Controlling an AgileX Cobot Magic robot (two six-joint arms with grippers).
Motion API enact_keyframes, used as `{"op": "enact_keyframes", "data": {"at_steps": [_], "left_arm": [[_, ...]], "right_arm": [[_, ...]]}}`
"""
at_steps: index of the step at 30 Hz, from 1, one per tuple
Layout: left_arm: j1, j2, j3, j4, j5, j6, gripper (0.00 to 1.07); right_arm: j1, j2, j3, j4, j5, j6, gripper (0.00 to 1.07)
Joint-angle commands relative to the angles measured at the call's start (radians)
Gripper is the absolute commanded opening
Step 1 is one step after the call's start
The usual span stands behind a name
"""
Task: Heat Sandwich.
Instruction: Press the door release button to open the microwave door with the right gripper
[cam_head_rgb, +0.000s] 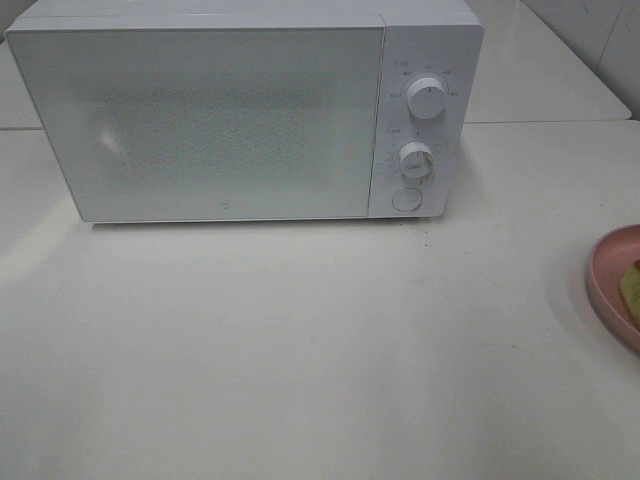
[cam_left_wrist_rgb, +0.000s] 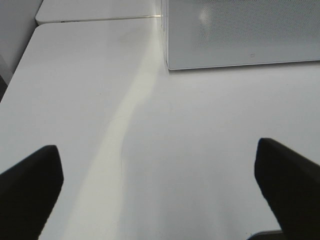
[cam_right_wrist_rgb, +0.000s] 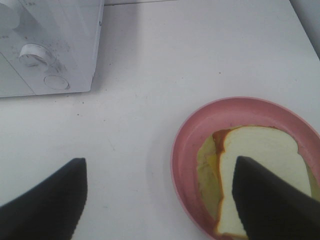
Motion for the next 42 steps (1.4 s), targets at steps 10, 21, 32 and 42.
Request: {"op": "enact_keyframes", "data": {"at_steps": [10, 21, 32, 42], "left_arm": [[-0.006, -0.023, 0.003, -0.008, -0.013, 0.000, 1.01], [-0.006, -0.023, 0.003, -0.008, -0.013, 0.000, 1.01], [-0.006, -0.023, 0.003, -0.008, -0.013, 0.000, 1.01], [-0.006, -0.023, 0.003, -0.008, -0.013, 0.000, 1.01]], "right_arm": [[-0.004, 0.137, -0.006, 0.003, -0.155, -0.006, 0.76], [-0.004, 0.183, 0.061, 0.003, -0.407, -0.006, 0.76], [-0.004, 0.183, 0.243, 0.042, -0.810, -0.002, 0.76], [0.000, 0.210, 0.300, 0.058, -0.976, -0.007, 0.76]]}}
